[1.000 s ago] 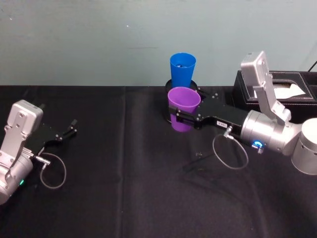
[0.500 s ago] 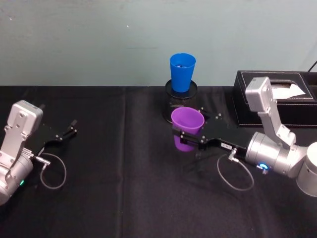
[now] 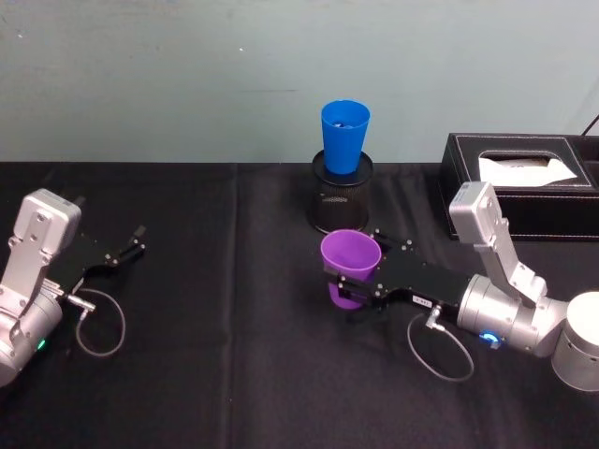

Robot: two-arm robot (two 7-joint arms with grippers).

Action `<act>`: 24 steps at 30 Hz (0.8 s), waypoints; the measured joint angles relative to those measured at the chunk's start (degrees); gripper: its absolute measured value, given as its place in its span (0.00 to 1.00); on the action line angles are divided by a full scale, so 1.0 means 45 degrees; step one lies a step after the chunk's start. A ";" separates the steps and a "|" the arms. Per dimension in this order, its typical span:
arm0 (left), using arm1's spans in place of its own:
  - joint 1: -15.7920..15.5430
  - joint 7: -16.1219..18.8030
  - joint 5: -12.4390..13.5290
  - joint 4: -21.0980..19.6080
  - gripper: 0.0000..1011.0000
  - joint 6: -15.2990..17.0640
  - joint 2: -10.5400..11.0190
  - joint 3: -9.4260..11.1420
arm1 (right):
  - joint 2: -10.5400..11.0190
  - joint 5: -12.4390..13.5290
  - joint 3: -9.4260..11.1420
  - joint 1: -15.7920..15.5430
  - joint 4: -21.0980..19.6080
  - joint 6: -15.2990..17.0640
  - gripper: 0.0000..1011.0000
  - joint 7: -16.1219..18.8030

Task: Pick up one cup with a gripper and tap it against the other cup.

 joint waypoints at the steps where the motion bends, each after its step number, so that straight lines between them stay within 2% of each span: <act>1: -0.0001 0.0000 0.0000 -0.0001 0.99 0.0000 0.0000 0.0000 | -0.0029 -0.0069 -0.0016 -0.0019 0.0092 -0.0076 0.73 0.0036; 11: -0.0001 0.0000 0.0001 0.0000 0.99 -0.0001 0.0000 0.0000 | -0.0224 -0.0405 -0.0030 -0.0162 0.0536 -0.0512 0.73 0.0110; 24: 0.0000 0.0000 0.0000 -0.0001 0.99 0.0000 0.0000 0.0000 | -0.0349 -0.0495 0.0086 -0.0332 0.0715 -0.0732 0.73 0.0230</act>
